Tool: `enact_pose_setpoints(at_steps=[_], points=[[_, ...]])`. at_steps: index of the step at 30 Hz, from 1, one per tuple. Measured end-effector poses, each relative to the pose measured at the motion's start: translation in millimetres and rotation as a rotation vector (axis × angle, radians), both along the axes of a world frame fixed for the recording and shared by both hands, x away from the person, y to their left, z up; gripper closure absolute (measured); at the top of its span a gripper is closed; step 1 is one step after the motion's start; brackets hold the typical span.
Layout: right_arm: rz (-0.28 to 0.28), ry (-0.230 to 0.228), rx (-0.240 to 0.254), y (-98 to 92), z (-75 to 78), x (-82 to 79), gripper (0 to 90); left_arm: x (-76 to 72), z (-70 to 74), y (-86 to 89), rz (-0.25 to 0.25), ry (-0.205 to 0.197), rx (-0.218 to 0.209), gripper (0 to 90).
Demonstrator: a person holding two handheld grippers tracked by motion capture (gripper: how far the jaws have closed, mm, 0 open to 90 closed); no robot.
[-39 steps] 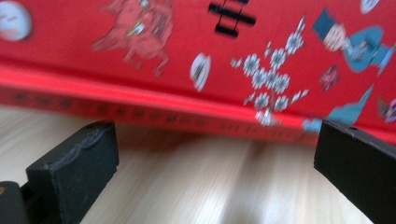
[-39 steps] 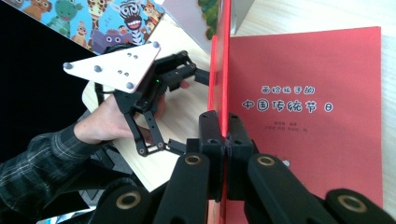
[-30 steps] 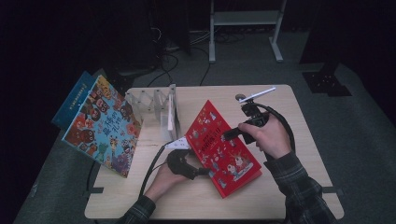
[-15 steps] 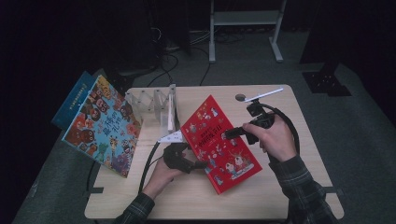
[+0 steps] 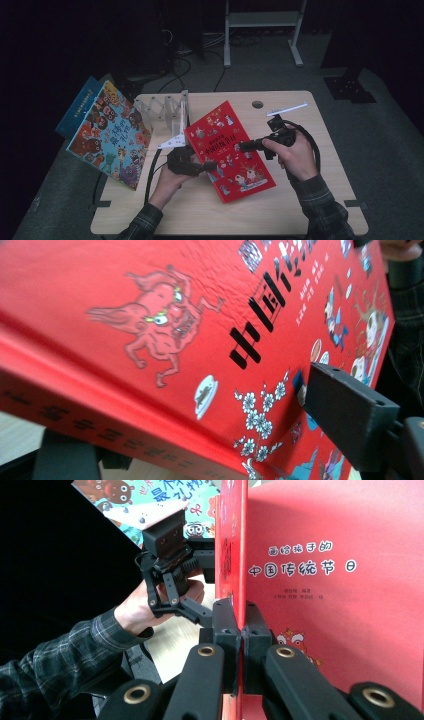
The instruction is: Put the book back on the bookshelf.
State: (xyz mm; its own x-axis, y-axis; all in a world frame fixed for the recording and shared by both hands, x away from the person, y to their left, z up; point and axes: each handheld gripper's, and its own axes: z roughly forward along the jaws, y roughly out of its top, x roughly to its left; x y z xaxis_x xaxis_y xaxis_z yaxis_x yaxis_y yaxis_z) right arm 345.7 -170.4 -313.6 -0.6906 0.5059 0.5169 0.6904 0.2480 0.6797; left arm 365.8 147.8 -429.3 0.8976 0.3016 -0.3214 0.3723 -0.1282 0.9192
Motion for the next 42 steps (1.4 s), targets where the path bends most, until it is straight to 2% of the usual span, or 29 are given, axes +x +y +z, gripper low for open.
enact_pose_setpoints(at_steps=[5,17,23,28,35,42], points=[[0.024,-0.034,0.034,-3.6,-8.8,-1.2,87.2,0.0,4.6,5.5,0.005,-0.008,-0.016,28.5],[0.097,-0.093,0.035,-6.8,-35.7,-4.1,83.3,-0.9,13.7,18.3,-0.005,-0.037,-0.045,44.8],[0.13,-0.094,0.049,-8.7,-49.9,-3.2,79.8,-2.9,21.6,22.4,-0.033,-0.045,-0.086,55.3],[0.148,-0.09,0.061,-7.9,-59.8,-2.7,78.8,-3.5,23.8,23.4,-0.043,-0.047,-0.09,58.9],[0.158,-0.084,0.069,-7.0,-67.2,-0.7,75.8,-5.2,29.3,25.0,-0.071,-0.054,-0.116,66.7],[0.167,-0.087,0.084,-4.9,-72.2,1.0,73.2,-7.5,33.9,27.1,-0.094,-0.035,-0.144,72.7]])
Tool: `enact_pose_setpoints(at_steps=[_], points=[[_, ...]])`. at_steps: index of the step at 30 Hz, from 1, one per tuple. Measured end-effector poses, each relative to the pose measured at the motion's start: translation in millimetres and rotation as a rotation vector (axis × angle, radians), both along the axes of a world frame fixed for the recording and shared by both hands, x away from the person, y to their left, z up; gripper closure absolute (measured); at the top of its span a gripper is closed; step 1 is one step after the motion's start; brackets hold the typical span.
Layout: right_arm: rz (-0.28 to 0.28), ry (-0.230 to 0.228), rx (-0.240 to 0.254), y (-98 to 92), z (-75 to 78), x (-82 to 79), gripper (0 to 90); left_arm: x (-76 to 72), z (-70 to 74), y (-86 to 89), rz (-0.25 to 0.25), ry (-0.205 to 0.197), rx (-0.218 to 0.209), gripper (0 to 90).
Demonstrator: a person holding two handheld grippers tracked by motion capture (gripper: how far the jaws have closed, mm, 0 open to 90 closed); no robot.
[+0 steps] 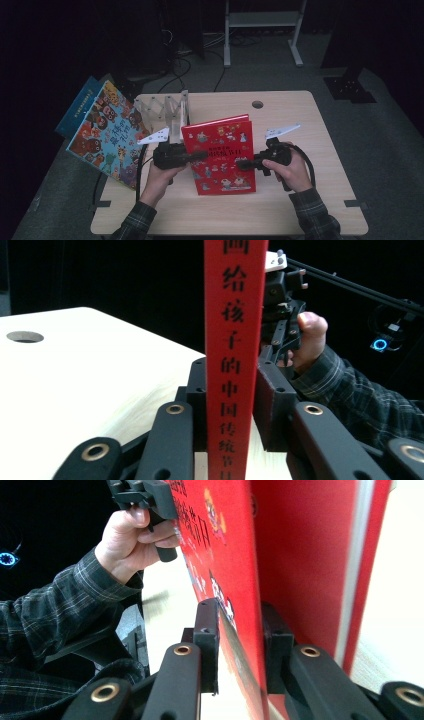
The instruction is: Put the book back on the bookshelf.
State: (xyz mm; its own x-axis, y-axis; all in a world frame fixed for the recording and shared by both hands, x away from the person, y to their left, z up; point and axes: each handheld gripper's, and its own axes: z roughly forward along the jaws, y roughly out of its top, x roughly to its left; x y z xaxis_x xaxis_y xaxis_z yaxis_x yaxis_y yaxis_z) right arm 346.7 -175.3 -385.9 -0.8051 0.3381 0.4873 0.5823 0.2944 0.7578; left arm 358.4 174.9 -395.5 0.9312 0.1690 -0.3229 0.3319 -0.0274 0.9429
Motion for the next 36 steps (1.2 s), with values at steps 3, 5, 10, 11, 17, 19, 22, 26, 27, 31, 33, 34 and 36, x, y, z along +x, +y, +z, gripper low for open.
enact_pose_setpoints(at_steps=[3,5,10,11,17,19,22,26,27,31,33,34,36], points=[[0.005,-0.001,0.011,-0.1,-1.3,0.7,72.6,-1.1,3.2,0.3,-0.007,-0.004,0.001,74.5],[0.007,-0.003,0.02,-0.2,-1.9,0.6,72.2,-2.2,5.0,0.2,-0.004,-0.009,0.0,75.2],[0.005,-0.035,0.023,0.2,-2.2,-0.9,70.5,-4.5,8.9,0.3,0.002,-0.009,-0.007,76.6],[0.002,-0.048,0.023,0.6,-2.3,-1.4,70.0,-5.0,10.0,0.5,0.004,-0.008,-0.006,76.7],[0.017,-0.077,0.031,-0.3,-2.0,-4.4,63.1,-5.5,11.5,2.8,0.016,-0.004,-0.027,77.3],[0.005,-0.091,0.03,-2.5,-2.3,-4.8,62.7,-5.4,11.4,3.7,0.017,-0.001,-0.028,77.7],[-0.011,-0.11,0.011,-4.2,-4.2,-5.2,61.9,-5.6,11.5,4.8,0.029,-0.003,-0.028,78.8],[-0.019,-0.121,-0.002,-4.5,-5.8,-5.7,61.9,-6.5,10.9,4.0,0.038,-0.003,-0.032,78.9],[-0.023,-0.129,-0.01,-4.0,-6.0,-5.9,61.8,-6.6,10.8,3.7,0.042,-0.005,-0.03,79.0],[-0.051,-0.148,-0.037,-6.2,-6.3,-6.7,60.5,-7.5,12.6,6.2,0.066,-0.022,-0.026,79.4],[-0.066,-0.151,-0.049,-7.0,-7.0,-7.6,59.2,-8.2,13.3,7.2,0.078,-0.026,-0.028,79.5],[-0.072,-0.157,-0.059,-6.2,-7.3,-8.1,58.3,-9.1,13.7,7.3,0.088,-0.032,-0.025,79.6],[-0.085,-0.17,-0.084,-4.5,-8.2,-8.6,56.5,-10.0,14.2,7.0,0.102,-0.041,-0.023,79.6]])
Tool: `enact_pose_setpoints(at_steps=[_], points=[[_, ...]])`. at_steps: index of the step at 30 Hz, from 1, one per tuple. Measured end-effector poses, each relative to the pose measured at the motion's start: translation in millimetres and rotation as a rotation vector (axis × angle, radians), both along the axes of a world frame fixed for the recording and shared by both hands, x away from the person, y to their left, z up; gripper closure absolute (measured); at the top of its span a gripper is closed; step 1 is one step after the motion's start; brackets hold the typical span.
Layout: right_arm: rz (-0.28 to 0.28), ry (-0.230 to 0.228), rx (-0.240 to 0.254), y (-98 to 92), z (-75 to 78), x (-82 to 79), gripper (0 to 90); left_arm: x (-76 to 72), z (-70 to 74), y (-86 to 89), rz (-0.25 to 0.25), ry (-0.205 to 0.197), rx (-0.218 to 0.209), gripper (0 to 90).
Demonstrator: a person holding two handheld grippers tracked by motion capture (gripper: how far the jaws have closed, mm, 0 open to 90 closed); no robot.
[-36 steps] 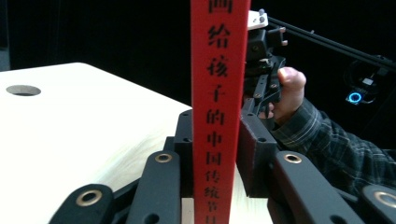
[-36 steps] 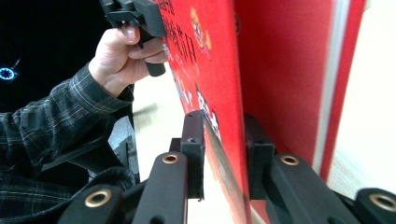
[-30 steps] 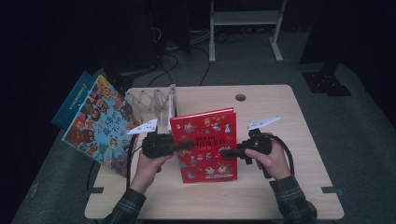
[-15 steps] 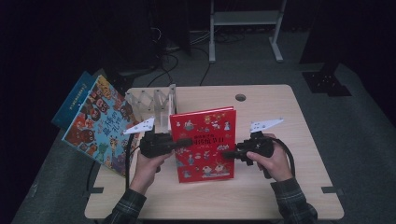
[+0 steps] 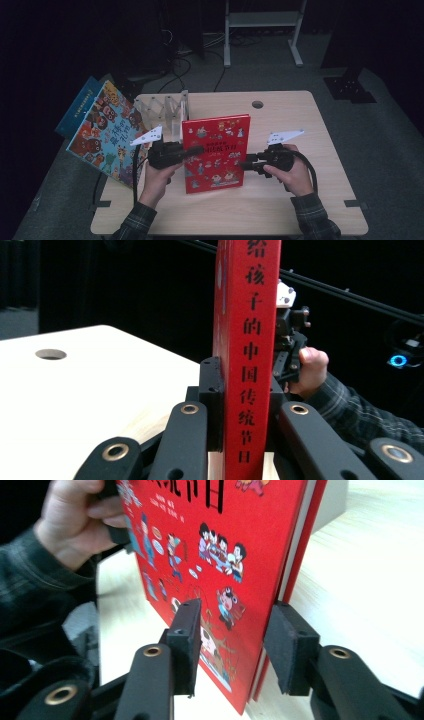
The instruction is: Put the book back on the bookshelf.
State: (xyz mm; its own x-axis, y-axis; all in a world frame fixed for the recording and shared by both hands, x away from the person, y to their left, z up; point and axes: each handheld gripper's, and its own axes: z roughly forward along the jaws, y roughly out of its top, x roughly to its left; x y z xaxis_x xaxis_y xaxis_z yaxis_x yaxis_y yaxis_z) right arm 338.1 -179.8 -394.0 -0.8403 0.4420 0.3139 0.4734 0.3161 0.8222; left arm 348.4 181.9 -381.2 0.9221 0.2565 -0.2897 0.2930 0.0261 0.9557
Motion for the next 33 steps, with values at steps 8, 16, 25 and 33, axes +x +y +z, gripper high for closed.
enact_pose_setpoints(at_steps=[8,16,25,33], points=[[-0.053,-0.044,-0.076,1.6,-6.6,-0.6,49.0,-2.2,4.9,5.9,0.024,-0.014,-0.001,79.7],[-0.11,-0.13,-0.209,-0.7,-21.9,-1.2,39.8,-5.1,11.7,14.9,0.052,-0.034,0.023,79.7],[-0.139,-0.11,-0.299,1.1,-56.2,-1.9,34.0,-7.8,15.2,25.3,0.075,-0.035,0.018,79.6],[-0.144,-0.083,-0.384,6.0,-82.2,-2.5,35.4,-13.0,19.8,36.2,0.103,-0.042,0.032,79.6]])
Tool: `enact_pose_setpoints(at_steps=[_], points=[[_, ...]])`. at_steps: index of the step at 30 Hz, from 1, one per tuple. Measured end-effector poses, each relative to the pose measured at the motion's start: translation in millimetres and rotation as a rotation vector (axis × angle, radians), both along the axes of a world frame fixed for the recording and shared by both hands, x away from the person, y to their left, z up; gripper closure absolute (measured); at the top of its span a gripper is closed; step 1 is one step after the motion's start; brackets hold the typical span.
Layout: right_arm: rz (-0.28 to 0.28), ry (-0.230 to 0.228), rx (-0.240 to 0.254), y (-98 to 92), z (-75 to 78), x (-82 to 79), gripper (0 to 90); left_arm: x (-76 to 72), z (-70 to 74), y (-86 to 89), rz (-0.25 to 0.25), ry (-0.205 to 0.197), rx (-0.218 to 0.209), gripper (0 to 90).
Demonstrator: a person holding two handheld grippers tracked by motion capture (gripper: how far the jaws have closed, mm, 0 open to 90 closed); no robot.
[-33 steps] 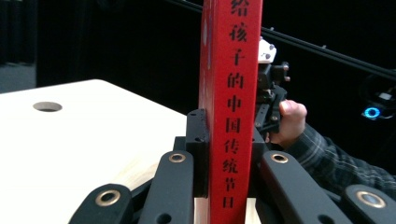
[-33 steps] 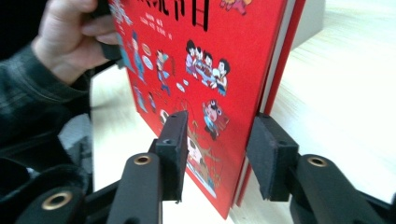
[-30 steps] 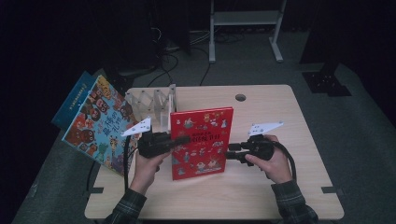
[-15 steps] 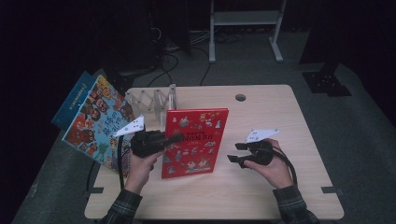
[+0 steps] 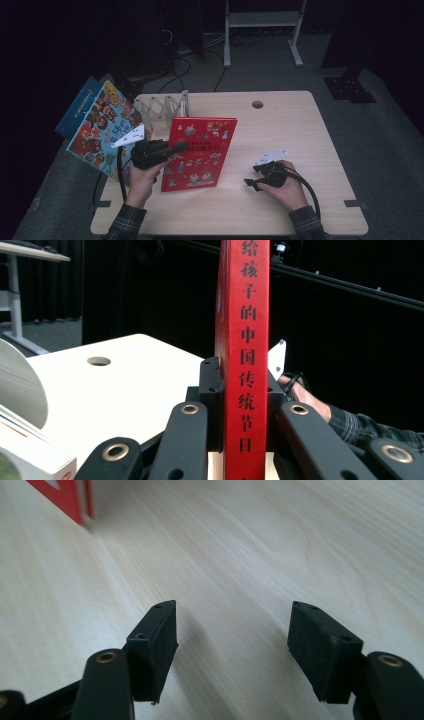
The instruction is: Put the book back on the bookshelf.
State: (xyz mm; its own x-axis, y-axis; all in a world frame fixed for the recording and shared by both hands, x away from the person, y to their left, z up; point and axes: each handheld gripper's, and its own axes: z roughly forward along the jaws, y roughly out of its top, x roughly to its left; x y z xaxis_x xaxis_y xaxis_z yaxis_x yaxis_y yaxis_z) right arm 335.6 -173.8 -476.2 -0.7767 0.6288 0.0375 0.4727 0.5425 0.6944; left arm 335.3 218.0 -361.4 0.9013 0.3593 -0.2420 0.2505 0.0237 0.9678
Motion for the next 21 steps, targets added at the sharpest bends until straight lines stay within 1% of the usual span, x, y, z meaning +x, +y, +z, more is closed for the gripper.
enact_pose_setpoints(at_steps=[2,3,4,6,7,8,10,13,14,16,21], points=[[-0.002,-0.04,-0.002,-0.7,-2.2,-1.1,37.1,-1.6,1.7,3.2,0.009,-0.002,0.001,79.6],[-0.008,-0.039,0.008,-1.1,-2.9,-2.4,36.4,-2.7,3.0,5.4,0.017,-0.003,-0.001,79.6],[-0.003,-0.052,0.016,-2.2,-4.4,-2.9,34.9,-3.4,3.8,7.0,0.022,-0.006,-0.002,79.6],[-0.006,-0.062,0.024,-2.3,-6.4,-3.8,29.2,-6.0,6.0,11.5,0.037,-0.008,-0.003,79.6],[0.003,-0.075,0.031,-3.0,-8.2,-3.7,27.3,-7.2,7.0,13.4,0.043,-0.01,-0.004,79.6],[-0.001,-0.076,0.04,-3.2,-9.2,-4.2,26.0,-8.0,7.7,14.8,0.044,-0.011,-0.002,79.6],[-0.006,-0.074,0.038,-3.2,-9.5,-4.3,23.3,-10.5,9.2,18.3,0.052,-0.01,0.002,79.6],[-0.004,-0.077,0.035,-3.0,-9.6,-3.9,21.9,-14.2,9.9,23.8,0.068,-0.009,0.004,79.6],[-0.011,-0.071,0.036,-2.7,-9.5,-4.0,21.3,-15.4,10.0,26.0,0.074,-0.01,0.002,79.6],[-0.015,-0.071,0.035,-2.6,-9.6,-3.8,20.1,-17.9,10.3,31.6,0.084,-0.009,0.001,79.6],[-0.02,-0.072,0.03,-2.8,-9.9,-3.1,18.5,-26.8,11.1,47.9,0.109,-0.005,-0.016,79.6]])
